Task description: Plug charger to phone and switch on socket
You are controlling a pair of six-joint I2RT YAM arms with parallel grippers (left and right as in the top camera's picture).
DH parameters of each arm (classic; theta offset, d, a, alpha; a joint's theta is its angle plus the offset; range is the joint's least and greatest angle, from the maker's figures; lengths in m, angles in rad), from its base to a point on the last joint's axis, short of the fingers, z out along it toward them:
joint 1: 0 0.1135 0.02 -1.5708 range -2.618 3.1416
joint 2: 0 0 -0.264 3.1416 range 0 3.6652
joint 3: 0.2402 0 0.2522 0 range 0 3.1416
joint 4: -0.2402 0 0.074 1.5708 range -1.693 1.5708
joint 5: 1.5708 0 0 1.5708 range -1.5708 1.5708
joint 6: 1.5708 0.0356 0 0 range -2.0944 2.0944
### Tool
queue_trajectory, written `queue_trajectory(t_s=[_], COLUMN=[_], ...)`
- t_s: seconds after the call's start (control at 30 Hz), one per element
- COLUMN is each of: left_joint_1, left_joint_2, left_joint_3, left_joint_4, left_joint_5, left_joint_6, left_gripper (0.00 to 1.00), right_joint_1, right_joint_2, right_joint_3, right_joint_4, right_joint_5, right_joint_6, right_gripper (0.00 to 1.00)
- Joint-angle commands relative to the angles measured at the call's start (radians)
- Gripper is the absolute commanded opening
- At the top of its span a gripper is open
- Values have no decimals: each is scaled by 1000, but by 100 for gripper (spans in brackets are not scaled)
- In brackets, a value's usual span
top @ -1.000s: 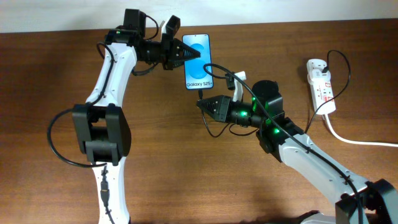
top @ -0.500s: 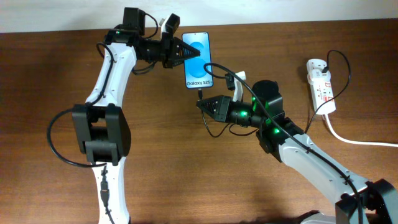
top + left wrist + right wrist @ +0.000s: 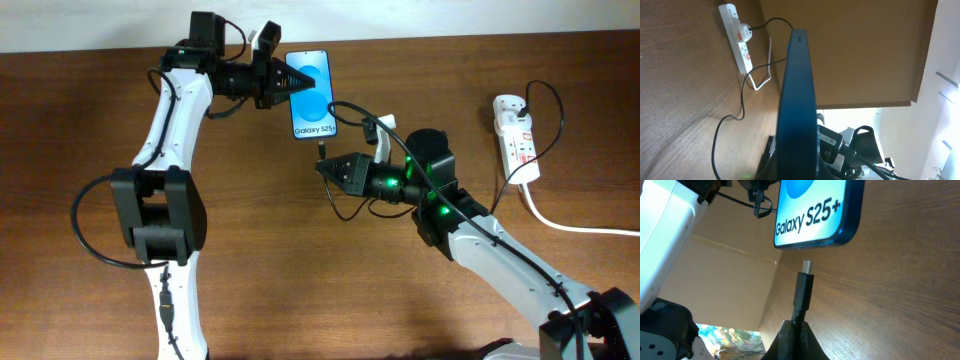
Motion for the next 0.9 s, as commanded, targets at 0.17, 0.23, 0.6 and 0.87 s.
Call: queue_trajectory(t_s=[0.17,0.23,0.6,0.87], left_joint_1=[0,0,0,-33], left_joint_2=[-8,-8,-8,-8], left_joint_3=[14,14,14,14], left_joint_4=[2,2,2,3], left_joint_5=[8,8,11,11], left_joint_6=[-9,-10,-47,-47], left_gripper=[0,0,0,0], right_joint_1=[-5,-5,-5,-5], right_joint_2=[-8,-8,-8,-8], right_joint_3=[0,0,0,0], right_joint_4=[19,19,18,18], right_joint_5=[-9,-9,-9,-9], right_joint_6=[-6,-6,-6,-6], right_gripper=[4,4,4,4])
